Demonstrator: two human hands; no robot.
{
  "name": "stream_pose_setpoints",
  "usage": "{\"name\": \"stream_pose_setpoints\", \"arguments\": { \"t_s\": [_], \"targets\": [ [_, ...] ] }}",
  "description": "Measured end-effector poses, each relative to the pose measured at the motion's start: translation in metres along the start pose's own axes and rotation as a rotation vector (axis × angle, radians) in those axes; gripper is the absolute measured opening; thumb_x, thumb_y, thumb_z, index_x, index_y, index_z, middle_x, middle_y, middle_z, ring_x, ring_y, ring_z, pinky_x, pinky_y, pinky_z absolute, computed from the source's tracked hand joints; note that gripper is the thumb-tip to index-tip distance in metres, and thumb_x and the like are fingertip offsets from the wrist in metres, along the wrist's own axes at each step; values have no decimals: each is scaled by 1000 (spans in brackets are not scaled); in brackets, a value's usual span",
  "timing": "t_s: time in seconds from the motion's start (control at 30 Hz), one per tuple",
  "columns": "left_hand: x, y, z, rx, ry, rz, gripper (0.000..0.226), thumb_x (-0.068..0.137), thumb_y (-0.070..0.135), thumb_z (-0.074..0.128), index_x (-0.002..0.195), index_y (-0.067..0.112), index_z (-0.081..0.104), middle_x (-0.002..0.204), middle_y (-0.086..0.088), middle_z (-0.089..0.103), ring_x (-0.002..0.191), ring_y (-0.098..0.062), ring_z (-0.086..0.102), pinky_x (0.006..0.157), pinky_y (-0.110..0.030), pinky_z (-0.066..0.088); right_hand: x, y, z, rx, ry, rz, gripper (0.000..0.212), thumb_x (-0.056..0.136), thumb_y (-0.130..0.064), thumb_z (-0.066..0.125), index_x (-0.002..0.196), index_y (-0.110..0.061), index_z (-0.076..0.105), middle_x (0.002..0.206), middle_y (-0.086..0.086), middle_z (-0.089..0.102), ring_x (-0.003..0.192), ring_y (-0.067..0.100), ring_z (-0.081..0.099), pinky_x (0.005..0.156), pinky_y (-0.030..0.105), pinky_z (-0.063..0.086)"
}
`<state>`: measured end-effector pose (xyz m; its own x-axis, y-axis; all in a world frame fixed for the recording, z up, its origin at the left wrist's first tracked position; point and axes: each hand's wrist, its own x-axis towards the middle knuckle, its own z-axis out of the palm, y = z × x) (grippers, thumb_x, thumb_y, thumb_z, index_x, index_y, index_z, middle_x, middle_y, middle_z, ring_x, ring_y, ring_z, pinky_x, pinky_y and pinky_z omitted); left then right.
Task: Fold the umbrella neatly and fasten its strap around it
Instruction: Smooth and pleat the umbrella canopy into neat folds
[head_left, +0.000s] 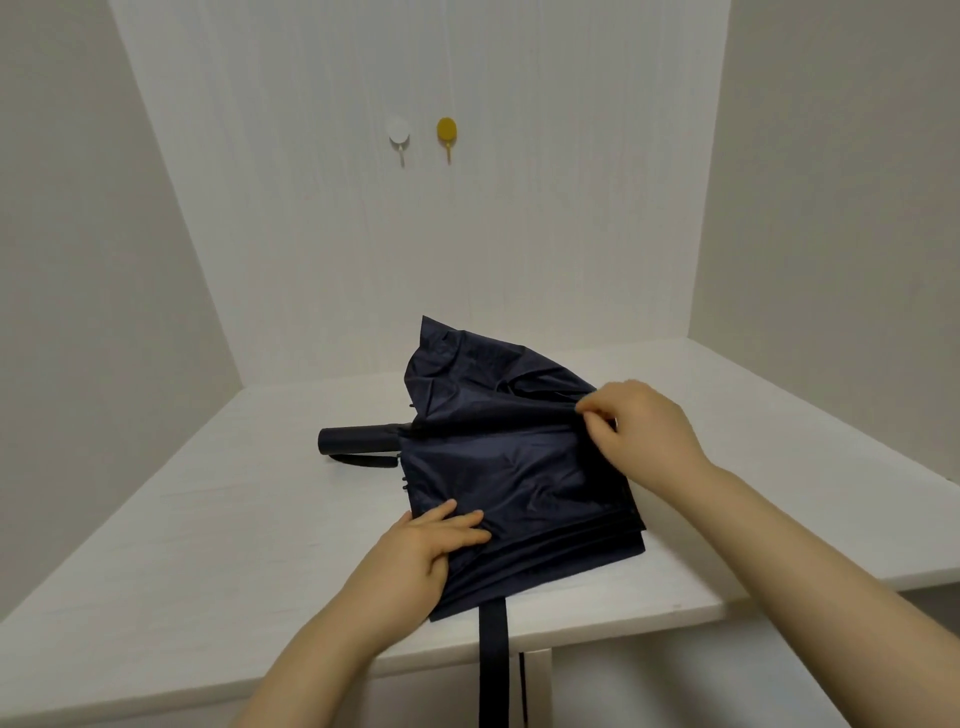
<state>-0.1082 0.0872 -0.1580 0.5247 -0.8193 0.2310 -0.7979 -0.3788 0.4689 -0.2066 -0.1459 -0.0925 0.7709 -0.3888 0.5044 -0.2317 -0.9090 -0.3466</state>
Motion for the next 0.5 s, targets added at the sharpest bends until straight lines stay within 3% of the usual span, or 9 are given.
{"name": "stream_pose_setpoints", "arguments": {
  "t_s": [0.13, 0.2, 0.3, 0.37, 0.43, 0.5],
  "targets": [
    [-1, 0, -1, -5, -2, 8, 60, 88, -7, 34, 125, 36, 53, 130, 34, 32, 129, 13, 12, 112, -13, 1, 14, -13, 16, -38, -12, -154, 43, 89, -22, 53, 132, -20, 50, 130, -1, 53, 118, 21, 45, 92, 29, 37],
    [-1, 0, -1, -9, -7, 9, 60, 88, -7, 34, 125, 36, 54, 130, 34, 32, 129, 13, 12, 114, -16, 2, 18, -16, 25, -93, 0, -169, 44, 88, -23, 55, 132, -19, 50, 128, 1, 56, 117, 24, 46, 92, 31, 38],
    [-1, 1, -1, -2, -6, 20, 60, 88, -7, 34, 124, 36, 54, 130, 33, 32, 129, 13, 12, 112, -14, 0, 16, -17, 35, -75, 156, -208, 23, 81, -12, 63, 102, -14, 72, 97, 5, 69, 92, 31, 59, 71, 29, 39],
    [-1, 1, -1, -6, 1, 21, 58, 88, -6, 35, 123, 36, 56, 129, 33, 34, 129, 13, 14, 113, -14, 1, 12, -14, 38, -62, 233, -239, 13, 71, -5, 70, 79, -14, 75, 78, 2, 70, 73, 29, 62, 61, 24, 37],
    [-2, 1, -1, -17, 21, 23, 56, 88, -5, 37, 120, 34, 59, 126, 33, 37, 128, 13, 18, 113, -12, 6, 7, -9, 40, -49, 237, -289, 14, 64, -2, 75, 71, -15, 74, 72, 0, 67, 65, 26, 60, 56, 23, 38],
    [-2, 1, 0, -25, 62, 17, 51, 88, -5, 40, 115, 30, 64, 121, 33, 43, 124, 13, 25, 105, -1, 9, 3, -5, 40, -20, 202, -320, 15, 63, -3, 76, 71, -15, 74, 71, 1, 63, 63, 25, 58, 54, 26, 42]
  ]
}}
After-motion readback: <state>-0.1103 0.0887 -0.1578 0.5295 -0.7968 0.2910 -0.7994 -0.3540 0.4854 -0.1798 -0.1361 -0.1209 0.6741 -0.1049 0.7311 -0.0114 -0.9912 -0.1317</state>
